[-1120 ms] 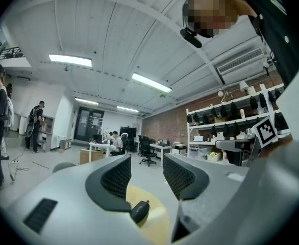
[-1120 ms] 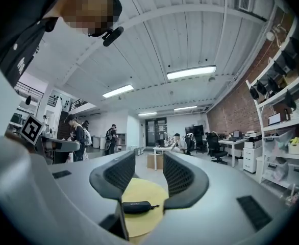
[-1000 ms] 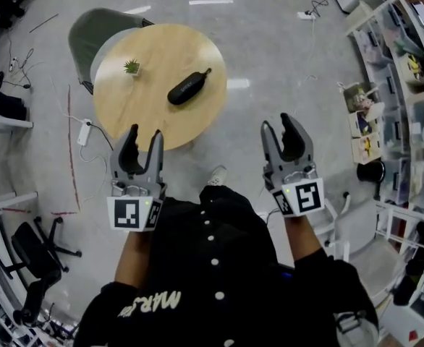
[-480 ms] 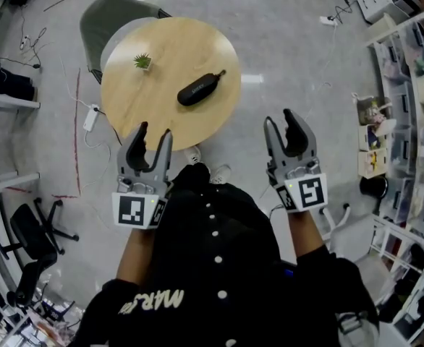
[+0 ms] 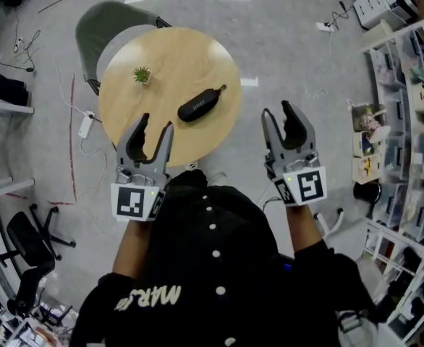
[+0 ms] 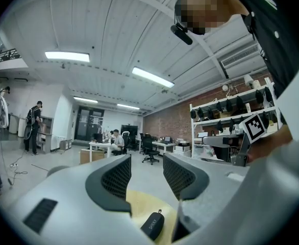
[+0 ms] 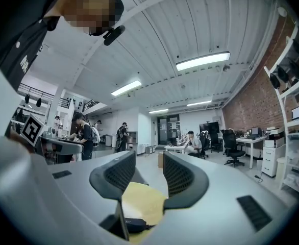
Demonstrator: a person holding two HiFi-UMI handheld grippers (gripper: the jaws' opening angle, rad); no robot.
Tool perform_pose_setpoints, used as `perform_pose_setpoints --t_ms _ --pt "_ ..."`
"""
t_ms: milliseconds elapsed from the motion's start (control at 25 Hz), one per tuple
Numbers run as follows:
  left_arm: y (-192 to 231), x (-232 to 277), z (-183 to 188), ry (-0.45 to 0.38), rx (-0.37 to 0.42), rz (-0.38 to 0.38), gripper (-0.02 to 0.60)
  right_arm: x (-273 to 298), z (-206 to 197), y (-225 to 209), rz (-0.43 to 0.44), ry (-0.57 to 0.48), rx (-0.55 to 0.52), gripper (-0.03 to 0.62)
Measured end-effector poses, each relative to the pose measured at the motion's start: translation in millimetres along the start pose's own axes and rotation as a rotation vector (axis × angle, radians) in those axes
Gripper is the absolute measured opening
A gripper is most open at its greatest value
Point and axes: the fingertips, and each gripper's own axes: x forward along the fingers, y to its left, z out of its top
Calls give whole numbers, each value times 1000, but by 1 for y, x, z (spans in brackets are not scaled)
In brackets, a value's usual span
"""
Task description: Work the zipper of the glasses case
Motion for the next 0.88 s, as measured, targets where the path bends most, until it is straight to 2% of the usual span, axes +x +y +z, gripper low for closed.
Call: perform_pose_setpoints --t_ms 200,560,760,880 --pt "13 12 -23 102 113 -50 181 35 -10 1 26 62 -24 158" --pt "15 37 -66 219 80 -130 181 68 -41 -7 88 146 -27 158" --pt "-3 70 -93 286 68 -127 181 84 -85 -30 203 295 -40 160" --pt "-17 95 -112 345 67 -128 181 102 -112 -51 281 347 -47 160"
